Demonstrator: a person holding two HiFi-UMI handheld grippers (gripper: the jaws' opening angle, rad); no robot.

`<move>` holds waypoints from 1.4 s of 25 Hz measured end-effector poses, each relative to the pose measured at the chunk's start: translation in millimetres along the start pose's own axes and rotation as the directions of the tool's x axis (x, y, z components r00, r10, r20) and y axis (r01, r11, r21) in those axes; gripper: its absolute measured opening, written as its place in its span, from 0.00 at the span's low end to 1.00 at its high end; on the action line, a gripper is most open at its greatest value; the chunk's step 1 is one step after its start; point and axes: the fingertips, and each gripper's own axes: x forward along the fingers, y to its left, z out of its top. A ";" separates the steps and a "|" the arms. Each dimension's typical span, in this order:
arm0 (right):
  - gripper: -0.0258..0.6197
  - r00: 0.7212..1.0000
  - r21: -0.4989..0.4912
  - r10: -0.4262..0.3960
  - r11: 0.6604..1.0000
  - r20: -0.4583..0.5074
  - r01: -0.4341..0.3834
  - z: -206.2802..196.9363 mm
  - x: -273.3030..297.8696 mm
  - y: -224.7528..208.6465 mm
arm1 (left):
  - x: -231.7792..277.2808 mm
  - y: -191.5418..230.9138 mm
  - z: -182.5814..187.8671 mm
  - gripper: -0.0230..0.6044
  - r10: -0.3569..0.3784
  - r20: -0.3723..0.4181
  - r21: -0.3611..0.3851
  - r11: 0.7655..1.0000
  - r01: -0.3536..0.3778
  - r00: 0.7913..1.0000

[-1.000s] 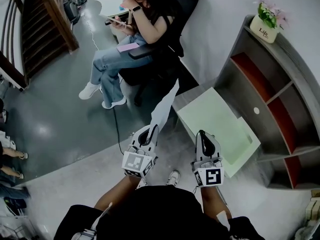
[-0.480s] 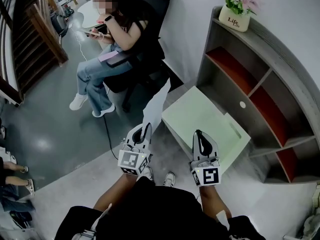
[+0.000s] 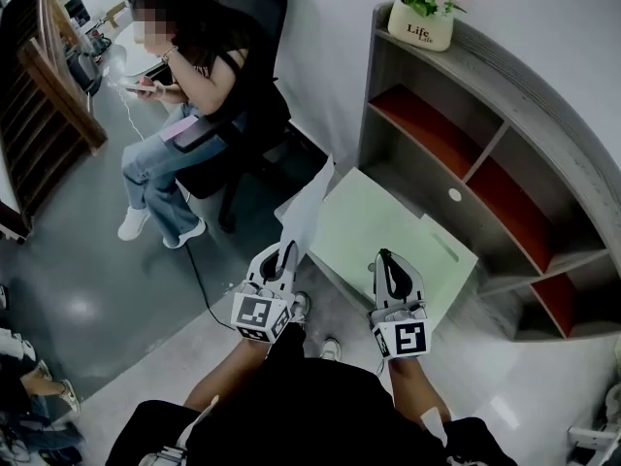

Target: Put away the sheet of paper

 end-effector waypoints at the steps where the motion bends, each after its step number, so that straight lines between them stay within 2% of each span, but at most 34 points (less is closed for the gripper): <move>1: 0.08 1.000 -0.006 -0.011 1.000 -0.004 0.011 -1.6 3.1 -3.0 | 5.8 -0.1 -2.0 0.05 -0.015 -0.005 -0.005 1.000 0.015 1.000; 9: 0.08 0.990 -0.066 -0.120 0.991 -0.075 0.115 -26.8 33.9 -23.7 | 59.9 1.8 -20.0 0.05 -0.173 -0.055 -0.032 0.985 0.172 0.983; 13: 0.08 0.975 -0.095 -0.192 0.979 -0.111 0.182 -44.1 45.8 -33.6 | 91.4 -0.6 -29.4 0.05 -0.270 -0.079 -0.026 0.963 0.268 0.960; 17: 0.08 0.955 -0.113 -0.267 0.961 -0.128 0.254 -50.8 56.7 -45.0 | 119.5 -5.7 -36.5 0.05 -0.365 -0.093 -0.047 0.931 0.362 0.927; 21: 0.08 0.928 -0.142 -0.341 0.936 -0.150 0.321 -56.1 62.3 -53.4 | 140.7 -12.7 -46.2 0.05 -0.457 -0.110 -0.103 0.889 0.447 0.883; 24: 0.08 0.900 -0.181 -0.411 0.906 -0.148 0.384 -55.5 63.1 -56.8 | 154.6 -16.1 -56.4 0.05 -0.517 -0.131 -0.150 0.854 0.498 0.846; 28: 0.08 0.851 -0.226 -0.492 0.863 -0.181 0.451 -57.7 49.7 -58.2 | 162.1 -24.6 -74.1 0.05 -0.577 -0.165 -0.220 0.812 0.541 0.800; 30: 0.08 0.835 -0.222 -0.527 0.843 -0.157 0.490 -54.6 45.0 -62.4 | 166.8 -29.6 -82.1 0.05 -0.602 -0.179 -0.263 0.792 0.552 0.778; 33: 0.08 0.824 -0.207 -0.542 0.836 -0.165 0.508 -58.6 38.4 -64.0 | 172.5 -35.3 -94.9 0.05 -0.638 -0.192 -0.389 0.747 0.539 0.746; 35: 0.08 0.821 -0.199 -0.533 0.844 -0.205 0.498 -67.0 34.6 -63.0 | 175.2 -38.7 -104.6 0.05 -0.668 -0.192 -0.511 0.694 0.507 0.719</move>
